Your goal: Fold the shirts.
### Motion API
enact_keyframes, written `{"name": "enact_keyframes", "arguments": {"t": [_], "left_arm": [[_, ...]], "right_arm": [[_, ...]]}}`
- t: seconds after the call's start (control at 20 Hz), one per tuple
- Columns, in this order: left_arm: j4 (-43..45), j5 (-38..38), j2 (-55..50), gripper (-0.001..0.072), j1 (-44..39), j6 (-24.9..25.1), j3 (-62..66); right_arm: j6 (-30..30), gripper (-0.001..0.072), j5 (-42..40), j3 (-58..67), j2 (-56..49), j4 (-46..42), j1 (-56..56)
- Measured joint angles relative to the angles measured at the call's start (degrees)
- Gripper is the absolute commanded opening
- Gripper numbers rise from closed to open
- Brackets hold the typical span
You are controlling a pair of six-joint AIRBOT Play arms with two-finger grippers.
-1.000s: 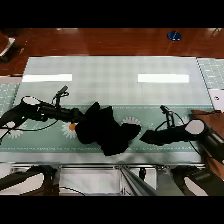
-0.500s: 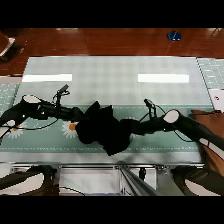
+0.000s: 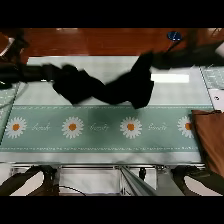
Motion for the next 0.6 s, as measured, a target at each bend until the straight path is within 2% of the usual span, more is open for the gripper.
{"name": "enact_keyframes", "arguments": {"t": [0.15, 0.25, 0.4, 0.6], "left_arm": [[-0.13, 3.23, 6.84, 0.0017, 3.15, -0.57, 9.77], [0.33, 4.07, 11.85, 0.0017, 5.18, -0.61, 13.64], [6.36, 3.96, 19.96, 0.0017, 7.80, -1.99, 16.28], [17.94, -1.42, 30.18, 0.0017, 9.40, -6.25, 14.84]], "right_arm": [[0.83, 0.0025, 5.42, 16.50, 3.50, -5.05, -2.01], [1.11, 0.0025, 7.80, 22.60, 7.39, -8.63, -2.62], [1.92, 0.0025, 10.82, 26.80, 14.58, -14.84, -2.97], [4.28, 0.0025, 16.39, 27.91, 22.69, -24.28, -3.15]]}}
